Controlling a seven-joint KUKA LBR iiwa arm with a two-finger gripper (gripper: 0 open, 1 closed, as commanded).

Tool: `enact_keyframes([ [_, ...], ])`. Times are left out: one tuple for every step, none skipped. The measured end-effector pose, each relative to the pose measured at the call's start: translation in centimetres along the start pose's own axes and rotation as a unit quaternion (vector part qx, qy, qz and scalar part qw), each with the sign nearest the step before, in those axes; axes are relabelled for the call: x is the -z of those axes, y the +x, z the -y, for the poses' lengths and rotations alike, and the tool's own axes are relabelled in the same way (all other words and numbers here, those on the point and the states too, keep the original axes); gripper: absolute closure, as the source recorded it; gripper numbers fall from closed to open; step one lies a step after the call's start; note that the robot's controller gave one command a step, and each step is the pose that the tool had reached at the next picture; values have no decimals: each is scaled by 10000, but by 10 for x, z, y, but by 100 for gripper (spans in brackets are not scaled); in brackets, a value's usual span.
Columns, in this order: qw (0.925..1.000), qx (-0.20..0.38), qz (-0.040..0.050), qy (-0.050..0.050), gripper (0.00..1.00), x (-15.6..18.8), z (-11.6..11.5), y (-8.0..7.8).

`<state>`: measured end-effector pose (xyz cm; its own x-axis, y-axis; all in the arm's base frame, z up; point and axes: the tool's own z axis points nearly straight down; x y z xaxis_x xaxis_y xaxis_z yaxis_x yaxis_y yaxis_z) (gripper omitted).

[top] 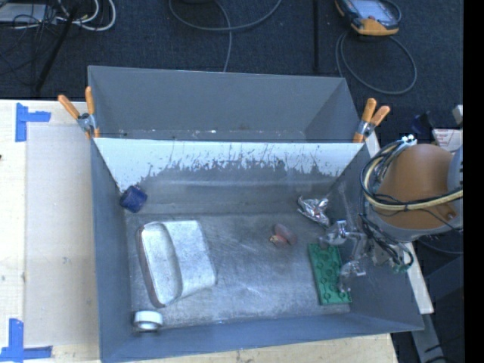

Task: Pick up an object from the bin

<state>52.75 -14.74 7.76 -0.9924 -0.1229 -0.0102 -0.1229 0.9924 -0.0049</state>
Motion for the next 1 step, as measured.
enact_keyframes([
  [9950, 995, -10, -15, 100, 162, -23, -7],
])
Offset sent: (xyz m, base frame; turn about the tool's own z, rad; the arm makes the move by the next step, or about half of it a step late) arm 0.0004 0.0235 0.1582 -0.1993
